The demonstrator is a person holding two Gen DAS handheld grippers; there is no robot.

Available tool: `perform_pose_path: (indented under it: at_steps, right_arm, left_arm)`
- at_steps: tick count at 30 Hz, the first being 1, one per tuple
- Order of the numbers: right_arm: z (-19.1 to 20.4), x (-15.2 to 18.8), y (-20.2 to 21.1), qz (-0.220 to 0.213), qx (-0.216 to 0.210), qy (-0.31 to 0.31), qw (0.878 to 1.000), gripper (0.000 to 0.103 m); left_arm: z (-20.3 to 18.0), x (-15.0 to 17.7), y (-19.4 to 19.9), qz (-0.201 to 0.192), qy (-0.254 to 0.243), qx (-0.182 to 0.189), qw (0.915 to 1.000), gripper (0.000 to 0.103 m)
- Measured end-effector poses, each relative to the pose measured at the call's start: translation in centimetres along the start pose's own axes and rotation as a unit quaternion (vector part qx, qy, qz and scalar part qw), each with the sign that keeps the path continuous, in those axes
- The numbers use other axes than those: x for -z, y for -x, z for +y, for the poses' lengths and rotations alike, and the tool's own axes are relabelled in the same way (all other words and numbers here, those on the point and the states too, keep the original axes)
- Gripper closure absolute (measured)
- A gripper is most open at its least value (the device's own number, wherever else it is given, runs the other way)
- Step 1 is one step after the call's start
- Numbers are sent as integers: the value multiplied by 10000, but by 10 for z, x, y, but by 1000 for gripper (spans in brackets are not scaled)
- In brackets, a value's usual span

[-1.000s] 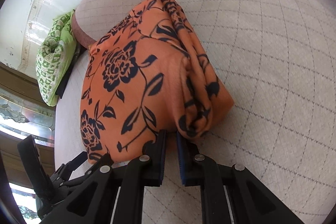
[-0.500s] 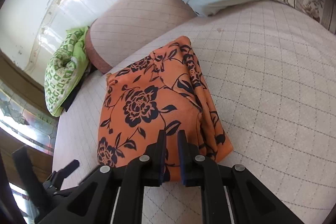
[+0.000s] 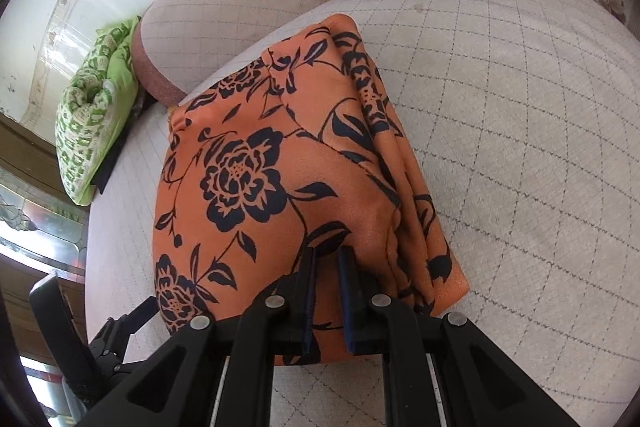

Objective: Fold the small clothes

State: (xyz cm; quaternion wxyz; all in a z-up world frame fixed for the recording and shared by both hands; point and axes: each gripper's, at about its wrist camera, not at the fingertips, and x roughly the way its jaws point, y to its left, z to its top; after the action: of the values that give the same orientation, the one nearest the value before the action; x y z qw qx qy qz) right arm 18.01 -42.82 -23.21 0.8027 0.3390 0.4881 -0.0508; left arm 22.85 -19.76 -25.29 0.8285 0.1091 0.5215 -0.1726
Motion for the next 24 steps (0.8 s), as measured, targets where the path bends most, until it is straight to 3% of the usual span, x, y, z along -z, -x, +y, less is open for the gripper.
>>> perform_pose_path:
  at_steps: [5,12,15,20,24]
  right_arm:
    - [-4,0,1,49,-99,-6,9999,89]
    - [0,-2,7,38,-67,109,9999,89]
    - [1,-5,20,-180,-305,86,9993,89]
    - [-8,-13,52,-891,-525,-50,9946,89]
    - [-10,-17,46,-815,-603,-126,9948,89]
  left_arm:
    - [-10,2,2,-125,-143,-160,9997,0]
    - [-10,-6,10,-97,-11,-84,9999,0]
    - [-2,-13,21,-245,70,-88,9996,0]
    - [12,-21,21,-259,271,-80,9993,0]
    - [16,-21,14,-176,309,-5,9994,0]
